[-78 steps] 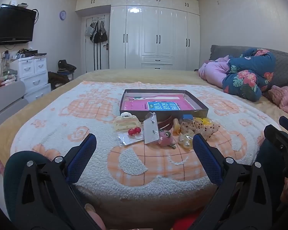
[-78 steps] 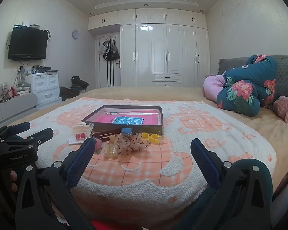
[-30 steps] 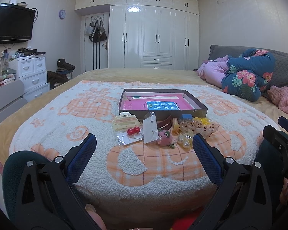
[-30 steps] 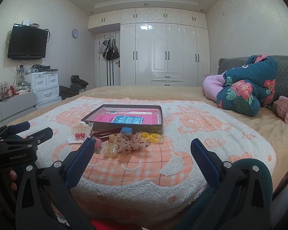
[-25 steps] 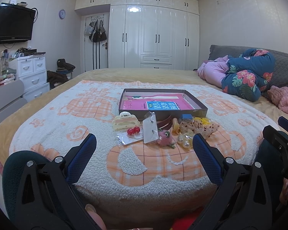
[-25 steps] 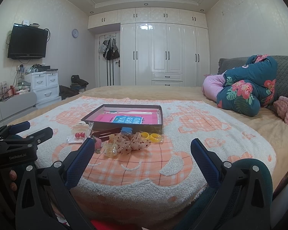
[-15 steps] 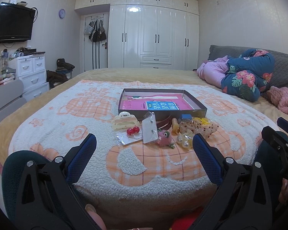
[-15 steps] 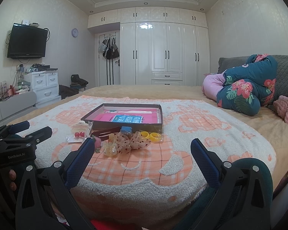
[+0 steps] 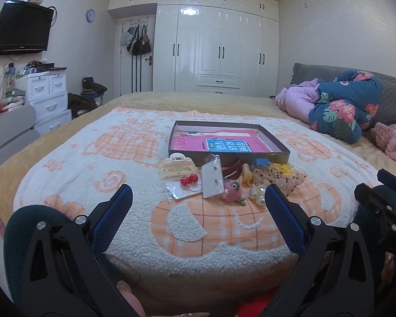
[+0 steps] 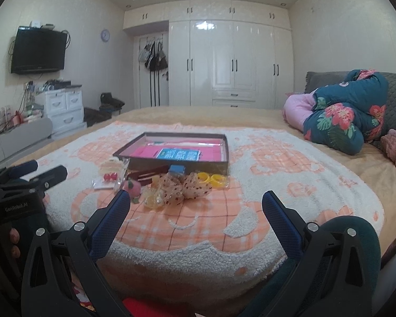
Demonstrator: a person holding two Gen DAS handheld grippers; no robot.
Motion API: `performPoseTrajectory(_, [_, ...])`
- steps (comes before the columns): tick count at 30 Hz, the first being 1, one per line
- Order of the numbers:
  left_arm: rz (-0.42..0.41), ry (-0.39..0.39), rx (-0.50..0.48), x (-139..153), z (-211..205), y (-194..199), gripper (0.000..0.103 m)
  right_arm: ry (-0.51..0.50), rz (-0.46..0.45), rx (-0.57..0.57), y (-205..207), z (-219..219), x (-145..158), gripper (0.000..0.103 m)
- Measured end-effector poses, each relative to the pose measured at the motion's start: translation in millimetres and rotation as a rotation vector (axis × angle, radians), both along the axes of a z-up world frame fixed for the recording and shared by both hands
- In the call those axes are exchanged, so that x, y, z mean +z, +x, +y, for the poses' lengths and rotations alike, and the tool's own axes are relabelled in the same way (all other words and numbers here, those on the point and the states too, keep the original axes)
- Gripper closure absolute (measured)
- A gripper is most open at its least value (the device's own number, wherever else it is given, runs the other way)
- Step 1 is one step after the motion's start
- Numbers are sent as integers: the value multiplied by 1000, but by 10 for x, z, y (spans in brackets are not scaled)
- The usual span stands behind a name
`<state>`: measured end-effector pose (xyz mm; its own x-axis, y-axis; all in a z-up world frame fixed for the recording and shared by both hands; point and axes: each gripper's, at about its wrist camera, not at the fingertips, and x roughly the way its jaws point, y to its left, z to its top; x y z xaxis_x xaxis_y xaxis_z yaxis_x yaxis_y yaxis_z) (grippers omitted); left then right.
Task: Organize jewelry
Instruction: 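Grasp the clear earring-card bag with the left tool while the right tool grasps the sheer red-dotted bow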
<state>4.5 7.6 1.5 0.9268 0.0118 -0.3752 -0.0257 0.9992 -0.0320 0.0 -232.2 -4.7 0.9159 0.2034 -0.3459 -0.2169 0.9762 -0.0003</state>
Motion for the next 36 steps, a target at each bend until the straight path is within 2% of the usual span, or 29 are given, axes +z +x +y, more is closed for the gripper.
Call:
performPoseTrajectory(12, [38,-102,80,15,363,157,11,-40,64,78,316,237,-11,6])
performPoseTrajectory(18, [59,-110,100,15,443,290,11,-36,152,95,610,297,-26,6])
performPoseTrajectory(26, [123,-165,35,-30,509,541,11,-50,240,70,991,331,-83,6])
performPoseTrajectory(32, [196,-165,-5,-61,425,840,11,-86,349,75,1361,398,-200,6])
performPoseTrajectory(36, [259,-143,-64,-113,292,1081,11,-70,413,83,1582,428,-285,6])
